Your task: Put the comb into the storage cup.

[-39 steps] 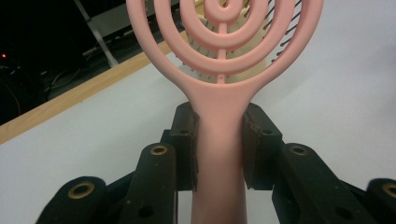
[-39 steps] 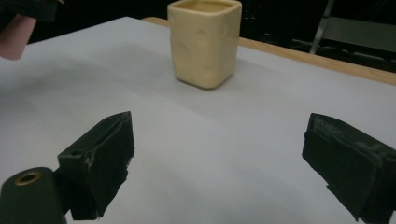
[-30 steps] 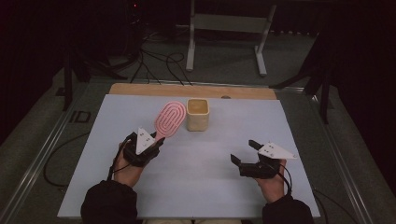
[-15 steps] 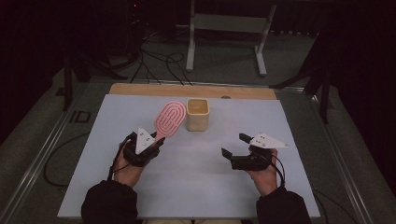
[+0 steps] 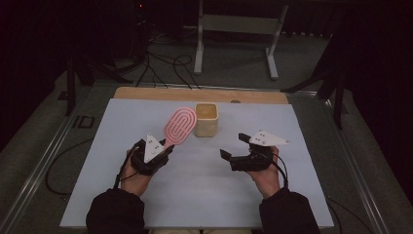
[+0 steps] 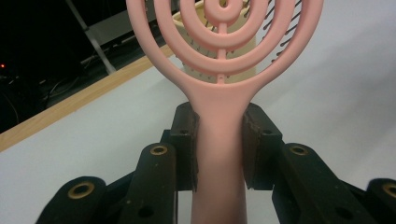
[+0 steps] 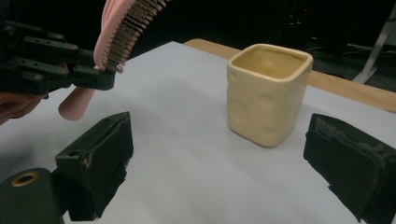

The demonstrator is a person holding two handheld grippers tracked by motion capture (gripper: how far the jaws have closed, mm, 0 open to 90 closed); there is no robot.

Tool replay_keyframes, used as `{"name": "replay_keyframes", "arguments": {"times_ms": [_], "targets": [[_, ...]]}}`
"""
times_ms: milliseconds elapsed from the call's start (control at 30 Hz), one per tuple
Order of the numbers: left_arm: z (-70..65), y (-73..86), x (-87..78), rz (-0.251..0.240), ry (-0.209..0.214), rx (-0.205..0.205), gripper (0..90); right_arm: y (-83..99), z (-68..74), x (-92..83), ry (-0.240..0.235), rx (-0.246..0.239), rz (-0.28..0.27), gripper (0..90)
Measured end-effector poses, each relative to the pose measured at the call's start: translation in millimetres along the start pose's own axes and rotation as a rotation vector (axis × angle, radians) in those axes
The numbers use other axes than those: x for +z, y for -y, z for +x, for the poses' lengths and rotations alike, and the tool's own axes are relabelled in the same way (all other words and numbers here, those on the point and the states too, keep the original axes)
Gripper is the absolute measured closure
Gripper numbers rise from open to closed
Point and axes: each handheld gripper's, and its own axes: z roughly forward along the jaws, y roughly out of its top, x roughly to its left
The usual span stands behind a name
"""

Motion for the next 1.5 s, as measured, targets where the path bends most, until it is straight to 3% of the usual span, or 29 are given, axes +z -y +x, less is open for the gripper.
{"name": "replay_keyframes", "arguments": {"times_ms": [467, 1500], "targets": [[-6.9, -0.2, 3.6, -0.005, 0.012, 0.014, 70.2, -13.7, 10.7, 17.6, -0.028, -0.022, 0.011, 8.0], [-25.6, -2.8, 8.5, -0.007, 0.034, 0.078, 70.2, -34.2, 27.1, 50.8, -0.113, -0.012, 0.017, 8.1]]}}
